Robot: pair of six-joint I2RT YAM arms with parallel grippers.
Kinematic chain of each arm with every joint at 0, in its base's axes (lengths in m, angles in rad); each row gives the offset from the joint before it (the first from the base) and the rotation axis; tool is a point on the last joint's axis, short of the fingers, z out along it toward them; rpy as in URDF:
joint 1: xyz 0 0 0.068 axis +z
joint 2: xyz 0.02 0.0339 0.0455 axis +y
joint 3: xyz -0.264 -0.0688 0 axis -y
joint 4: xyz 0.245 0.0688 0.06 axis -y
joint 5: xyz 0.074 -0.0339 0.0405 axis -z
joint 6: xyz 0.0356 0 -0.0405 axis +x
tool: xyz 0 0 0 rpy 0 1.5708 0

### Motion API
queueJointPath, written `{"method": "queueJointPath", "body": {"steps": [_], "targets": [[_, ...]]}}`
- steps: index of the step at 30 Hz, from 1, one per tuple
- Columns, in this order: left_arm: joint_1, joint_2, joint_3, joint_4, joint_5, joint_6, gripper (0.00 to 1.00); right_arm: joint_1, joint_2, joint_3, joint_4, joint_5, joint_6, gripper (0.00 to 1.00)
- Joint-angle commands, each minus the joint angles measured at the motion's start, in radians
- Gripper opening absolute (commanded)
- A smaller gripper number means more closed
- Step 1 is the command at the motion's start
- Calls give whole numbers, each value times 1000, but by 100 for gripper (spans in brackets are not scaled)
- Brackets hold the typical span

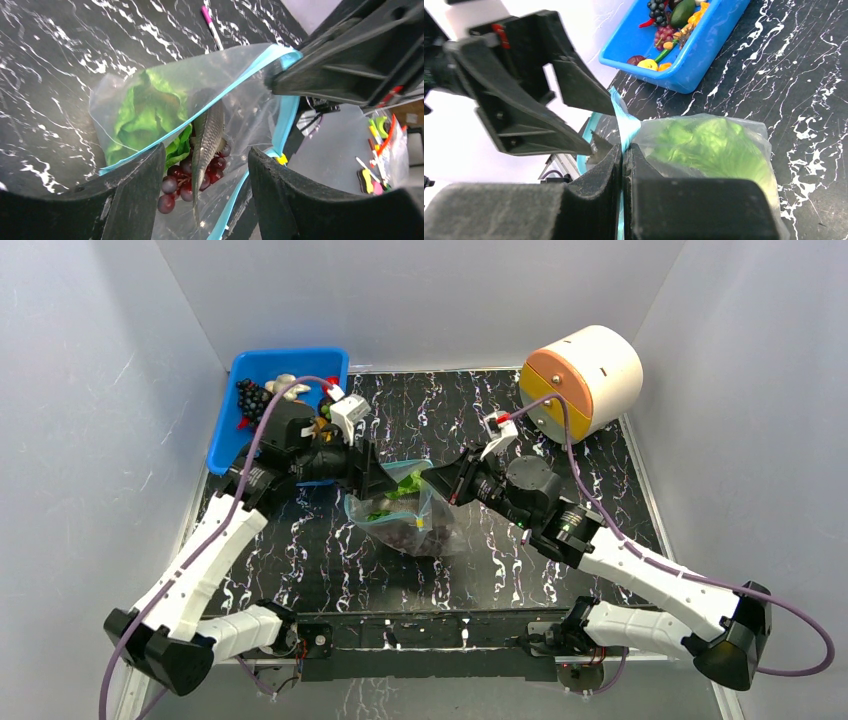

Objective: Place the food in the zip-top bag and seal the zipper
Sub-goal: Place the fake fish in the zipper food storage bag.

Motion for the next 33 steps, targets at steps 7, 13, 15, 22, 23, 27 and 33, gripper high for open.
{"method": "queueJointPath", "body": {"steps": [7, 13, 15, 22, 23, 27, 33], "targets": [[-4, -57, 129, -126, -295, -8, 58, 3, -50, 21, 84, 44, -3, 0], [-4, -58, 76, -180, -379, 40, 62, 3, -53, 26, 88, 63, 10, 0], [-4, -53, 52, -187, -377, 44, 63, 3, -56, 29, 76, 87, 22, 0], [-4, -20, -47, -85, -337, 23, 63, 3, -61, 3, 13, 173, 97, 0], [-4, -3, -53, -76, -340, 20, 60, 3, -65, -8, 30, 163, 102, 0], [-4, 74, -60, -52, -356, 15, 18, 3, -68, -26, 55, 152, 105, 0], [-4, 84, 26, -46, -328, -43, 0, 3, -48, -14, -54, 209, 117, 0]]}}
